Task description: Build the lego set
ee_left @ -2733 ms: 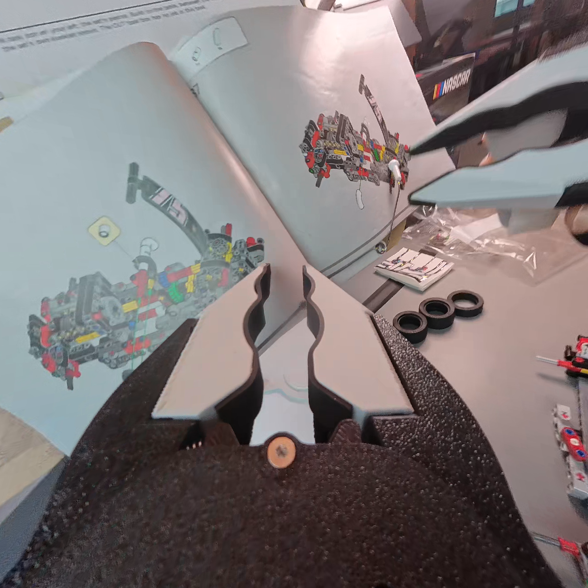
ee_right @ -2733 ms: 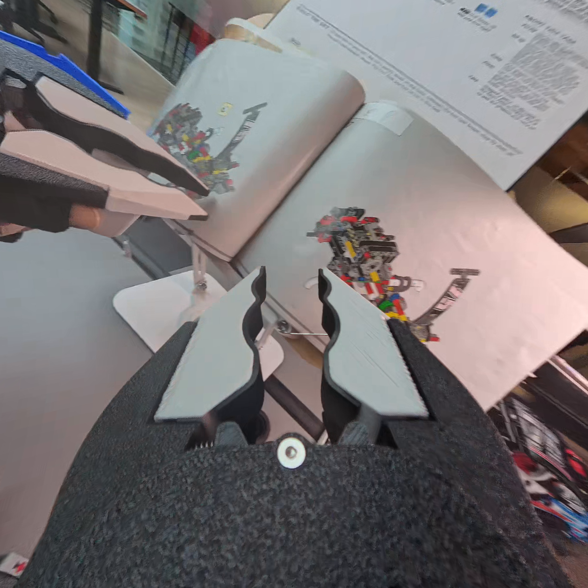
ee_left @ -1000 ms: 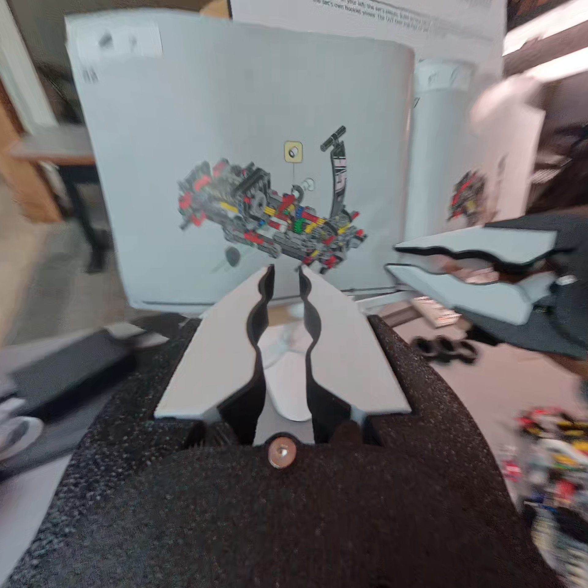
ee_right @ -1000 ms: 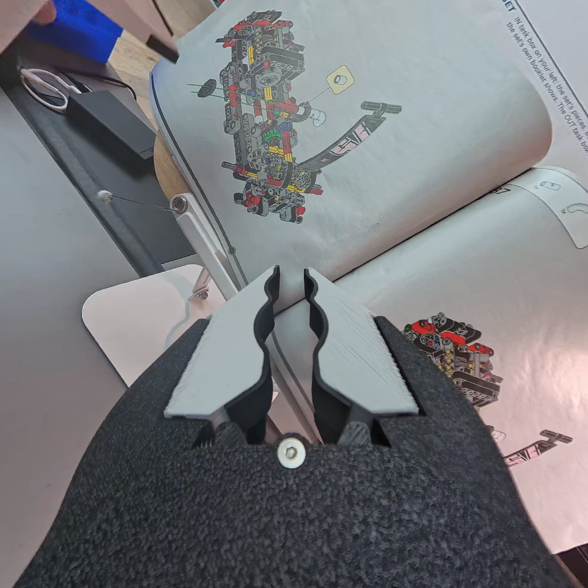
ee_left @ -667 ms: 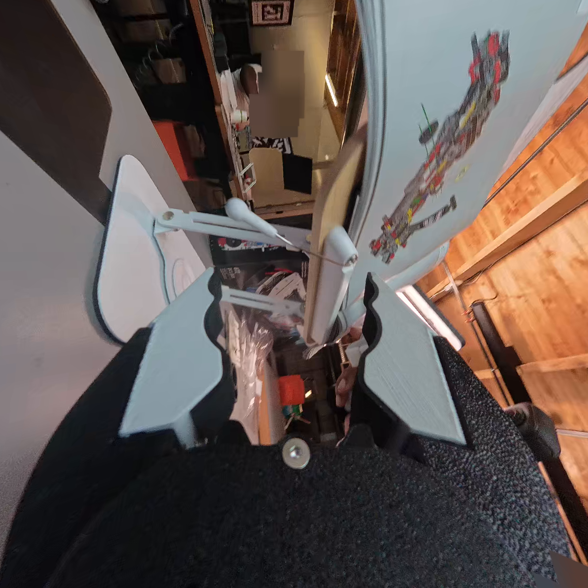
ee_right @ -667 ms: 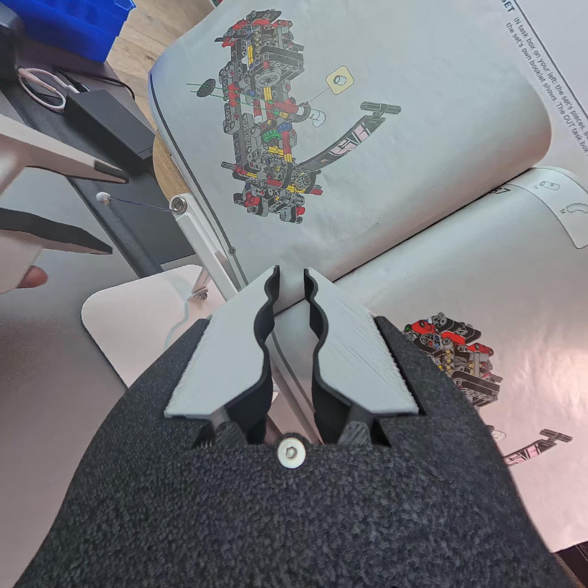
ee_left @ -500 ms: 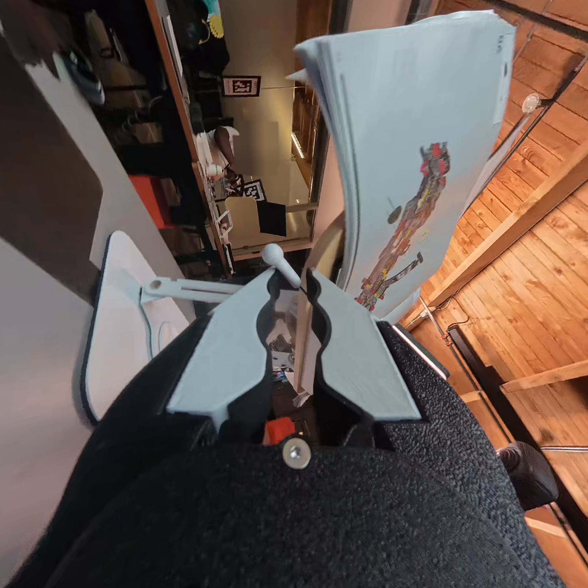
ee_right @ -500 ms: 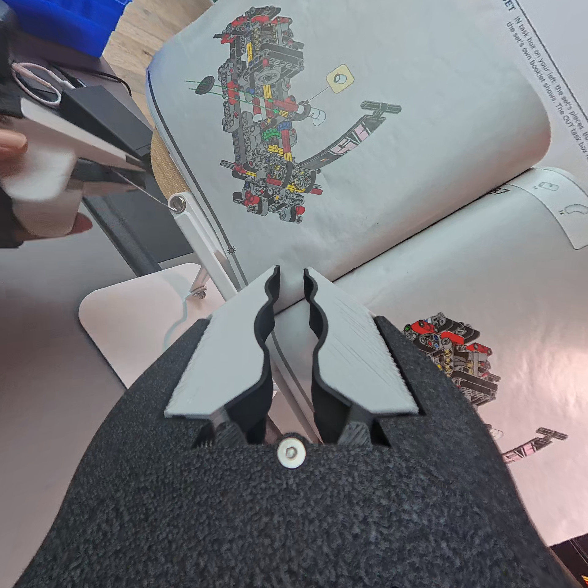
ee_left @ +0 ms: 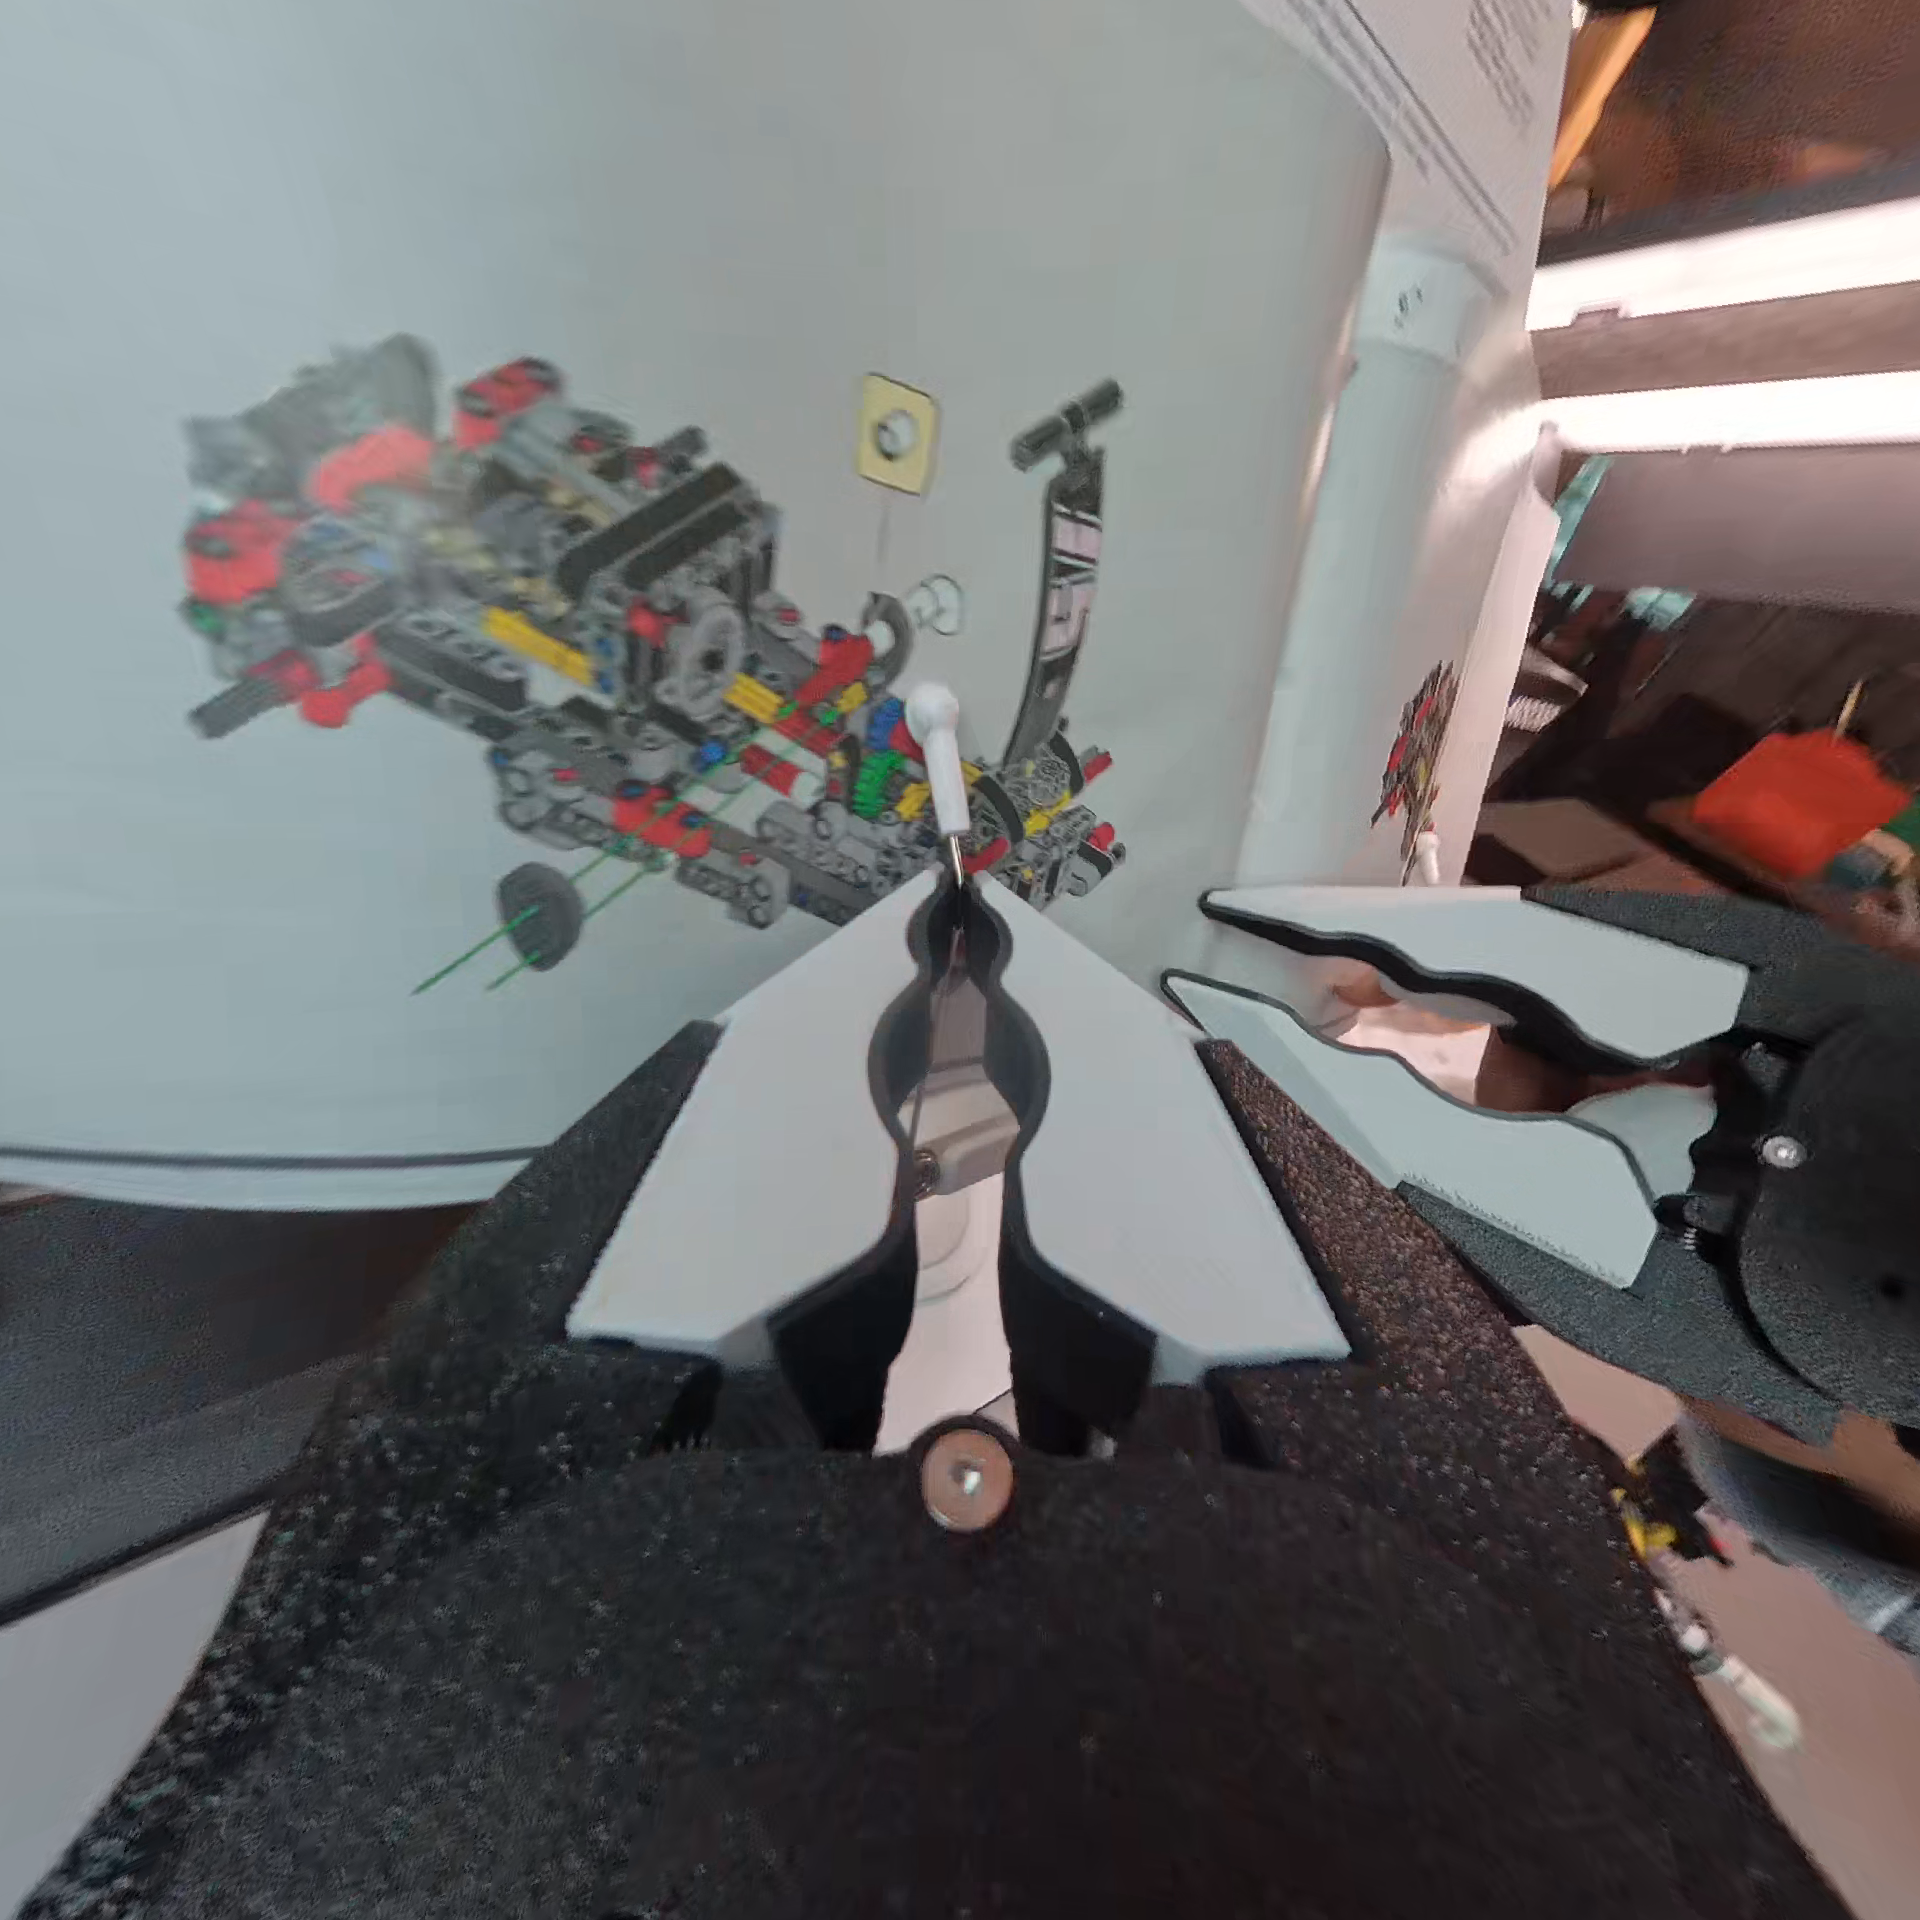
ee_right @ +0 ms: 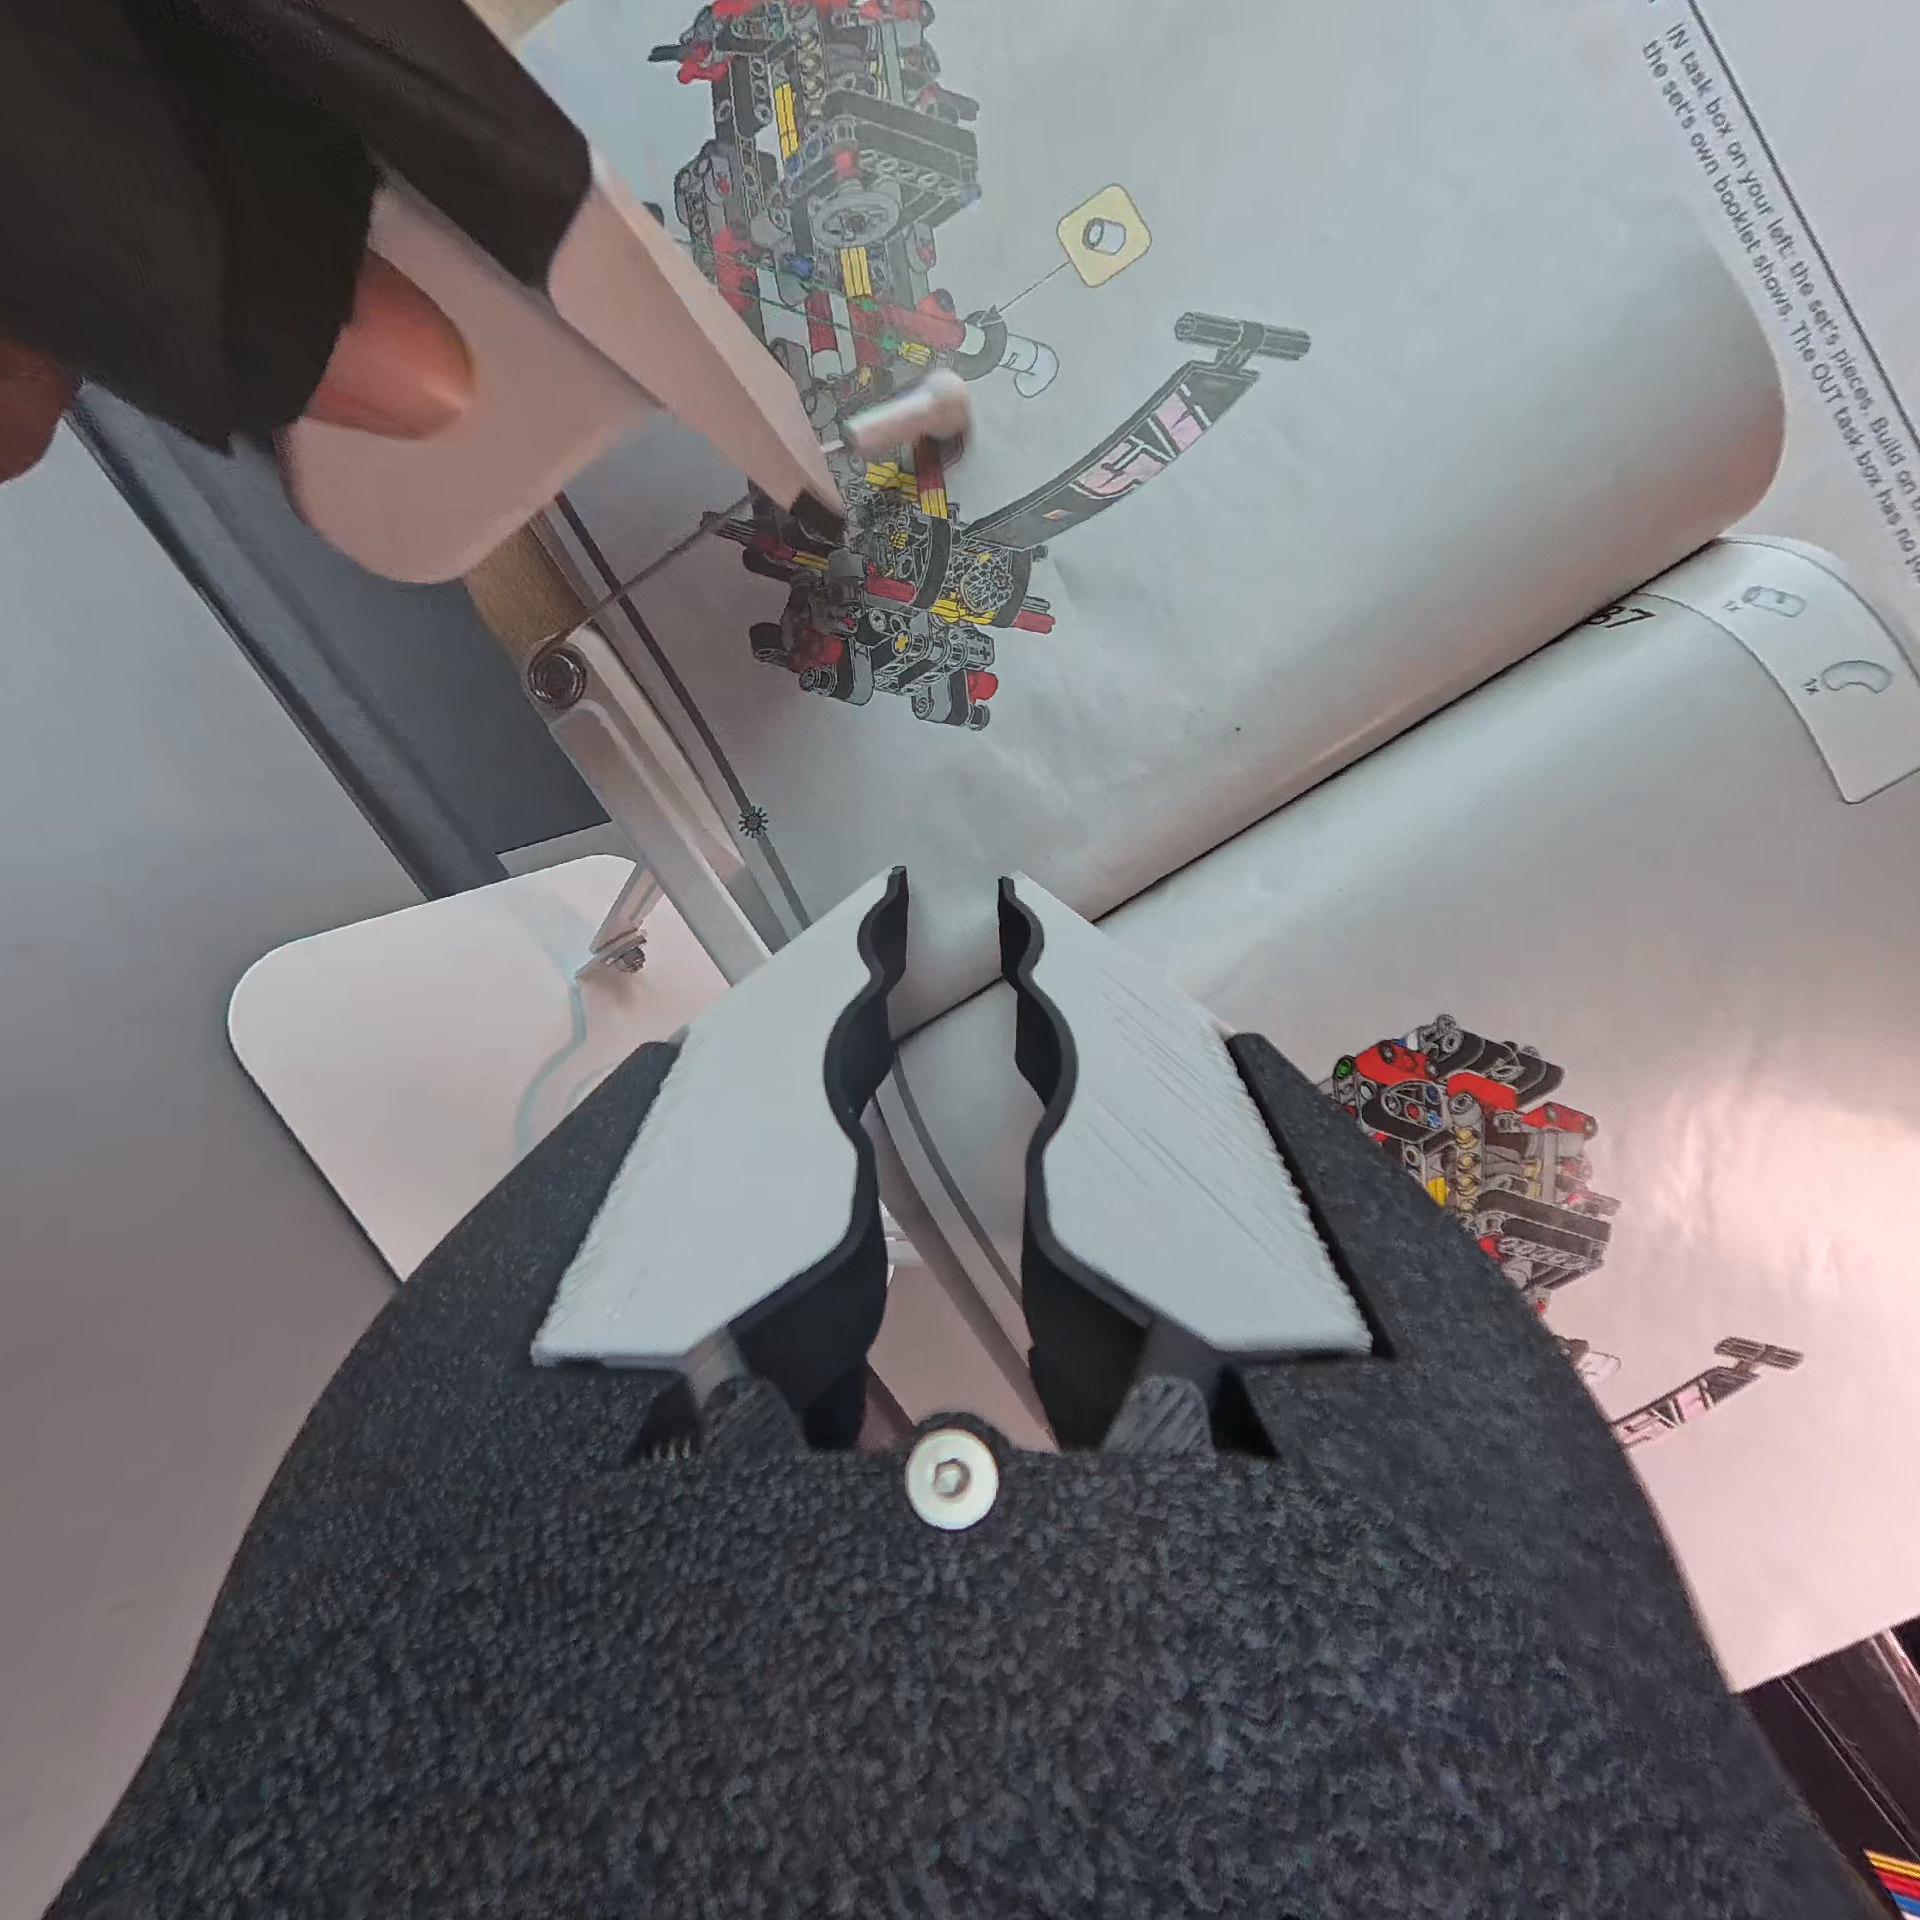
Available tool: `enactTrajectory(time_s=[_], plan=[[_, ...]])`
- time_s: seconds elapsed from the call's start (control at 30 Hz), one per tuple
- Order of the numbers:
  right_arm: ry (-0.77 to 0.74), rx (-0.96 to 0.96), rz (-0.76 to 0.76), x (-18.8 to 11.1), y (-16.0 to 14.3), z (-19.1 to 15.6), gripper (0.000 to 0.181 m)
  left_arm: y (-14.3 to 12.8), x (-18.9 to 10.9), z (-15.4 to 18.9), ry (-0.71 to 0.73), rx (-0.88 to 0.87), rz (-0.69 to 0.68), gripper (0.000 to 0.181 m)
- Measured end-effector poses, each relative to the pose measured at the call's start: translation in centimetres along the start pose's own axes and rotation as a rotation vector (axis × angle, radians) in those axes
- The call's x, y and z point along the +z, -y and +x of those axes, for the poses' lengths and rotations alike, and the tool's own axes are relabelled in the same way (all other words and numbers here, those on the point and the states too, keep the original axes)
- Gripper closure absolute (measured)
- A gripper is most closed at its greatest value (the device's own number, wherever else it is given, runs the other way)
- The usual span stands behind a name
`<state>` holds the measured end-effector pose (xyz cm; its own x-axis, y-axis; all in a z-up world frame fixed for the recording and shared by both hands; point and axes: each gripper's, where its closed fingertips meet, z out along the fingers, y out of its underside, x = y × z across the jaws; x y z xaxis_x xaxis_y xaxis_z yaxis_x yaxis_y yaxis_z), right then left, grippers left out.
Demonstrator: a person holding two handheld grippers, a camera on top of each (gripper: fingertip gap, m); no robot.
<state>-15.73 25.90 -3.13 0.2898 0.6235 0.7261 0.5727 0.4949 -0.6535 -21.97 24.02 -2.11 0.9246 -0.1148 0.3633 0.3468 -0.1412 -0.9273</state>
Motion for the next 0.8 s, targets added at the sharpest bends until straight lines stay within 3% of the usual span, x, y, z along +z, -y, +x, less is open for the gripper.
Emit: enactTrajectory(time_s=[0.03, 0.23, 0.4, 0.47, 0.63, 0.8], plan=[[-0.002, -0.007, 0.000, 0.0, 0.0, 0.0, 0.164, -0.3, 0.4, 0.6, 0.014, 0.072, -0.024, 0.181], [0.007, 0.000, 0.012, -0.2, 0.0, 0.1, 0.164, -1.6, 1.1, 2.4, 0.033, 0.340, -0.117, 0.180], [0.003, -0.006, 0.012, -0.3, 0.0, 0.0, 0.162, -1.9, 1.0, 2.8, -0.005, 0.366, -0.132, 0.177], [0.001, -0.004, 0.014, -0.4, -0.1, -0.1, 0.158, -2.0, 0.6, 3.2, -0.033, 0.354, -0.130, 0.164], [-0.007, 0.040, 0.048, -1.0, 0.1, -0.4, 0.154, -1.4, -1.4, 5.5, -0.023, 0.424, 0.003, 0.147], [0.012, 0.199, 0.136, -4.6, 0.7, -0.6, 0.148, -3.9, -2.9, 7.4, -0.055, 0.458, 0.005, 0.142]])
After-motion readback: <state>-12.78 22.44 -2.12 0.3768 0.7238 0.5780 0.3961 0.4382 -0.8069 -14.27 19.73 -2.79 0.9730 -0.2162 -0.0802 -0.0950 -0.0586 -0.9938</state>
